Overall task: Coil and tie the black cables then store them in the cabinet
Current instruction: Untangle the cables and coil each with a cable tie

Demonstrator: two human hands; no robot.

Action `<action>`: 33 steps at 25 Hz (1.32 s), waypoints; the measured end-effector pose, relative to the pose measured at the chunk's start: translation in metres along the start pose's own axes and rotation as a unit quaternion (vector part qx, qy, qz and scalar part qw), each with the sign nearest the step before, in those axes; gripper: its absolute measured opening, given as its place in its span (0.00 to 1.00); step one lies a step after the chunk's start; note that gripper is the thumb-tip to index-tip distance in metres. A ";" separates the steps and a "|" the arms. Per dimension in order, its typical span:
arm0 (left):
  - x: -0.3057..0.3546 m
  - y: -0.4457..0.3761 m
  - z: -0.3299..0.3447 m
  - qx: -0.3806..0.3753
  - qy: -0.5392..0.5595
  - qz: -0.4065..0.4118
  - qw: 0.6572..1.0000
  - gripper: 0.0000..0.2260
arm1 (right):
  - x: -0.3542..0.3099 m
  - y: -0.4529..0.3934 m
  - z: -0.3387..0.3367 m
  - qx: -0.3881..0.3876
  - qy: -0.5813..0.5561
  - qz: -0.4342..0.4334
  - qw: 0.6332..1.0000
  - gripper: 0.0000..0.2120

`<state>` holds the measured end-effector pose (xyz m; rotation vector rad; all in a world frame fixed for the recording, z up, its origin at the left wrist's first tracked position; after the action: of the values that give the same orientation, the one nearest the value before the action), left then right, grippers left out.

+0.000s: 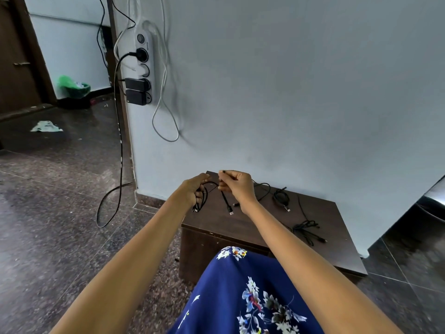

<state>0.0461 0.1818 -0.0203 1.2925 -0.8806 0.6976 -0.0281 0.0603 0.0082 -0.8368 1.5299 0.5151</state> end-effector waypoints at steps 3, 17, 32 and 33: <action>0.000 -0.001 0.002 -0.010 -0.009 0.008 1.000 0.11 | 0.006 -0.001 -0.007 0.006 0.053 -0.025 0.998 0.12; 0.006 0.009 0.006 0.047 -0.039 0.057 0.996 0.07 | 0.002 -0.001 0.005 0.020 0.161 -0.152 0.975 0.09; 0.006 0.011 0.005 0.048 -0.033 0.070 0.996 0.08 | 0.002 0.002 0.005 0.027 0.110 -0.097 0.989 0.10; 0.006 0.011 0.006 0.049 -0.035 0.074 0.995 0.08 | 0.002 0.002 0.005 0.027 0.111 -0.099 0.989 0.10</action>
<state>0.0394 0.1777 -0.0091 1.3556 -1.0177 0.8247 -0.0263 0.0651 0.0057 -1.0167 1.6330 0.2403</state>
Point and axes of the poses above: each hand's wrist, its own y-axis away from the middle knuckle, its own z-axis out of the palm, x = y × z, the point moved 3 cm from there along -y, towards the middle knuckle, and after that the axes turned 13 degrees about x, right-handed, at the moved point
